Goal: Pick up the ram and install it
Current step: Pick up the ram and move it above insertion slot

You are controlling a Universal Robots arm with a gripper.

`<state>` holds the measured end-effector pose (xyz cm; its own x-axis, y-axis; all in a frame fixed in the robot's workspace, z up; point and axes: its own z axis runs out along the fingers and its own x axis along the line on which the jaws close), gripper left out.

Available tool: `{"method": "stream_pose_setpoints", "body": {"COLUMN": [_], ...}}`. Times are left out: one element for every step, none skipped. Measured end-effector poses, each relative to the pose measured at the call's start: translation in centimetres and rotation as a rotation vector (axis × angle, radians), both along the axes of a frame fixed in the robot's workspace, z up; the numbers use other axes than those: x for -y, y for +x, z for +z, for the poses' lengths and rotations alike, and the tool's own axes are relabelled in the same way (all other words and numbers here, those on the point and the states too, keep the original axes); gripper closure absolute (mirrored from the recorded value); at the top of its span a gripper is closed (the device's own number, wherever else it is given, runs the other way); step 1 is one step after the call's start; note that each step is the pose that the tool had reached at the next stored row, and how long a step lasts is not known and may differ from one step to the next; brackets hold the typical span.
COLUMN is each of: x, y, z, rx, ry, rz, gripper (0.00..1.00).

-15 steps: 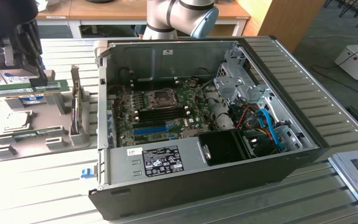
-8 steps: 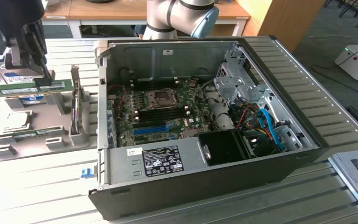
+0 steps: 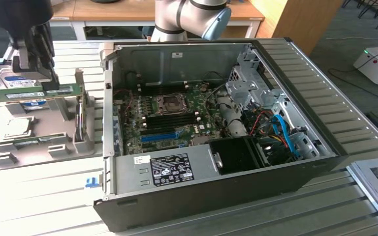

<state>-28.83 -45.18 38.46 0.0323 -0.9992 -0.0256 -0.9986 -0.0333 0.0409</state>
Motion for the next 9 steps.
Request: {"method": "stream_pose_setpoints", "body": {"x": [0.0, 0.0, 0.0, 0.0, 0.0, 0.0, 0.0, 0.0, 0.0], "y": [0.1, 0.2, 0.31, 0.43, 0.55, 0.67, 0.79, 0.9, 1.02], "z": [0.0, 0.0, 0.0, 0.0, 0.0, 0.0, 0.0, 0.0, 0.01], "rx": [-0.0003, -0.0007, -0.0012, -0.0017, -0.0022, -0.0026, -0.0031, -0.0036, -0.0042], "ry": [0.0, 0.0, 0.0, 0.0, 0.0, 0.0, 0.0, 0.0, 0.0], "rz": [0.0, 0.0, 0.0, 0.0, 0.0, 0.0, 0.0, 0.0, 0.0], "gripper": [0.89, 0.89, 0.89, 0.89, 0.89, 0.89, 0.89, 0.89, 0.89]}}
